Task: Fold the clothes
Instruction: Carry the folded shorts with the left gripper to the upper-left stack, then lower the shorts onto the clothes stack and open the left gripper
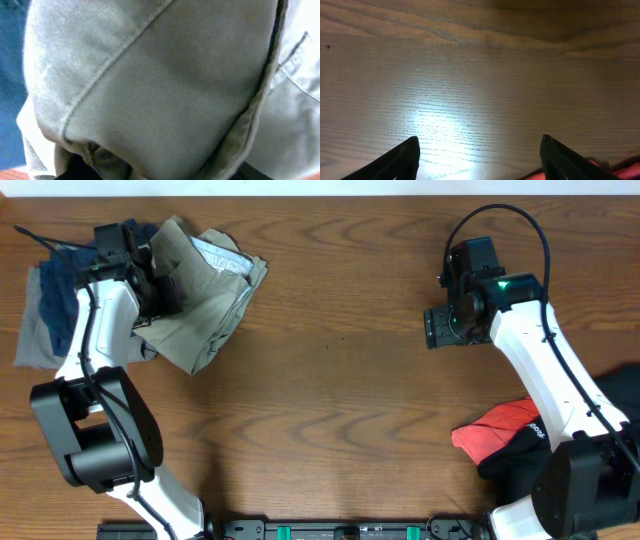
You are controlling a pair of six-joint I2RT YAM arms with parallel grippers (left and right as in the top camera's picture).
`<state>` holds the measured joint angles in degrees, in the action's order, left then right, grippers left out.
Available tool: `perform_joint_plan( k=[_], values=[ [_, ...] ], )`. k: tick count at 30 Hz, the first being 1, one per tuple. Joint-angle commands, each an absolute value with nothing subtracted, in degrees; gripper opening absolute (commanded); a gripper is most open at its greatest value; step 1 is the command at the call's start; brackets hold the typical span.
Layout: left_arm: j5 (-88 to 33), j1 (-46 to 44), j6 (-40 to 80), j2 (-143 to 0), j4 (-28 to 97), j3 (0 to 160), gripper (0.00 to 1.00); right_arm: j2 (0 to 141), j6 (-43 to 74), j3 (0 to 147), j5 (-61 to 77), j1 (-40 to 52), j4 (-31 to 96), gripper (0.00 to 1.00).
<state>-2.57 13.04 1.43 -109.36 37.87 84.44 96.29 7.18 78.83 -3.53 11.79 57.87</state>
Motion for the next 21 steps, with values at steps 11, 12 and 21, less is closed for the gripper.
perform_joint_plan(
  k=[11,12,21],
  values=[
    [9.3,13.2,1.1,-108.9,31.4,84.6,0.63,95.5,7.8,79.6,-4.2,11.4,58.0,0.76],
    [9.3,13.2,1.1,-108.7,31.1,84.7,0.63,95.5,7.8,79.6,-4.3,11.4,58.0,0.76],
    [12.4,15.0,1.1,-107.1,29.5,85.0,0.84,95.5,7.7,79.6,-4.3,11.3,58.1,0.76]
  ],
)
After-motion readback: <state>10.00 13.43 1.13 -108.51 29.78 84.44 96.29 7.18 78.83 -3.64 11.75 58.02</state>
